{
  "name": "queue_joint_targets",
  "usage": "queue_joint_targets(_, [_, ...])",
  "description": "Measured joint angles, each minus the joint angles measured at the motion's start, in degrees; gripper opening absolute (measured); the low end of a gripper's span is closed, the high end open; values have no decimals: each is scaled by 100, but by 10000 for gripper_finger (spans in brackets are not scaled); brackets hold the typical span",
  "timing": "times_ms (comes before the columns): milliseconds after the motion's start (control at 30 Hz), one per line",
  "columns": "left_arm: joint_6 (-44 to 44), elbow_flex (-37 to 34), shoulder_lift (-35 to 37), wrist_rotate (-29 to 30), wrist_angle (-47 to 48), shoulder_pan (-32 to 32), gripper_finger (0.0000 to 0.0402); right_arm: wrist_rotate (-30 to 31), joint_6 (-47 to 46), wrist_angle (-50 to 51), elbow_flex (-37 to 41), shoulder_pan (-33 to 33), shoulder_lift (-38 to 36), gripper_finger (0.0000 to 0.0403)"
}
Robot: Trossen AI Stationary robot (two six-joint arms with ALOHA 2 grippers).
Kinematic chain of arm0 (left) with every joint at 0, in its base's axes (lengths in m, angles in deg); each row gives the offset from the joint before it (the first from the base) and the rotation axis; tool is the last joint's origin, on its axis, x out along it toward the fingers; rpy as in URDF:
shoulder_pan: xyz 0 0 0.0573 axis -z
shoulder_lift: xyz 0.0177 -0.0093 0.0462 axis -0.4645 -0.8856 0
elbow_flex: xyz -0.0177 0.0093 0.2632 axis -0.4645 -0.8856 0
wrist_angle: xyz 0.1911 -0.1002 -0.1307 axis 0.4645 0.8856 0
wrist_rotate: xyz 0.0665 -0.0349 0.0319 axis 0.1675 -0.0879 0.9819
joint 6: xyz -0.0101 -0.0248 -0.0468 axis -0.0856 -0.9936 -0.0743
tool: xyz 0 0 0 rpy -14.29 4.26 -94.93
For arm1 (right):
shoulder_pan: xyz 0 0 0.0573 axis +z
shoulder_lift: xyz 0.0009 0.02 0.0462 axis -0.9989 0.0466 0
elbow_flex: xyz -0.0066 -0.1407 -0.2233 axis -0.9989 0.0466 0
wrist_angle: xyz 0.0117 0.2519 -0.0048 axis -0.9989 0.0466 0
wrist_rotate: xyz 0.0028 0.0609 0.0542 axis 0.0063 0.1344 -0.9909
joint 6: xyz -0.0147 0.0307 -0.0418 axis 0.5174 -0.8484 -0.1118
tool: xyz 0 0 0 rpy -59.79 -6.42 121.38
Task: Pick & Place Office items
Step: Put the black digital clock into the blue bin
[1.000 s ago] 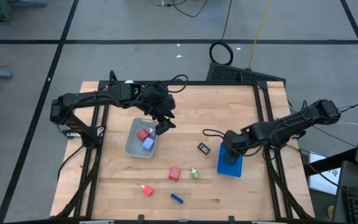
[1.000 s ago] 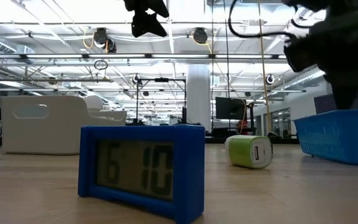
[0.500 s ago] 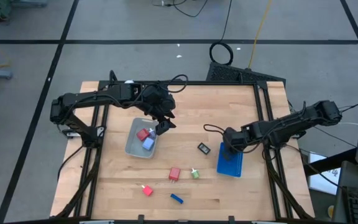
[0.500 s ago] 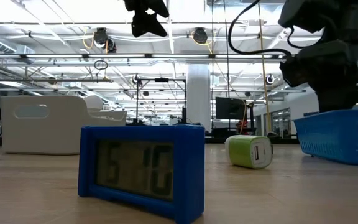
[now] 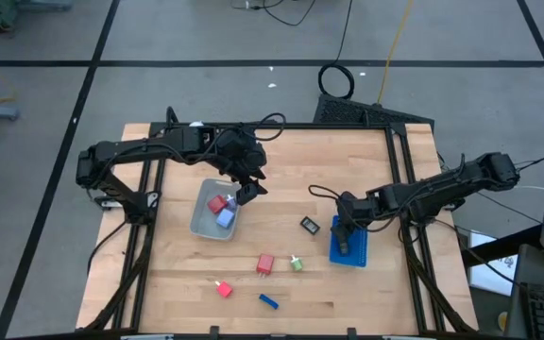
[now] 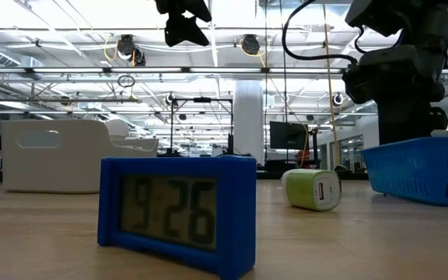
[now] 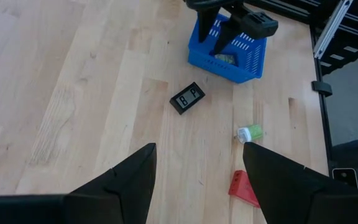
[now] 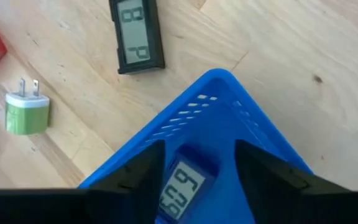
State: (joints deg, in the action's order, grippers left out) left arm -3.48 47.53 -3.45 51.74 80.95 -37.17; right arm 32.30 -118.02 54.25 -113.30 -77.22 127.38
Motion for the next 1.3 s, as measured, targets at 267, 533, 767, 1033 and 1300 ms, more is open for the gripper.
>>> queue_joint_targets(267, [15,0,0,0,2,2,244,-463,-492,-422,0,2,-402,248])
queue_joint_targets(533, [50,0,0,-179,29,2,244,-266,-614,-292,-498,-7,-1001,245])
queue_joint_targets(767, [111,0,0,-181,62,0,244,-281,-112,442,-1434,-262,-849,228])
queue_joint_targets(1033, [127,0,0,-188,100,0,244,-369,681,1144,-2370,-537,-374,222])
queue_joint_targets(1300, [201,0,0,-195,99,0,244,-1299,1842,2157,-3326,-923,610,221])
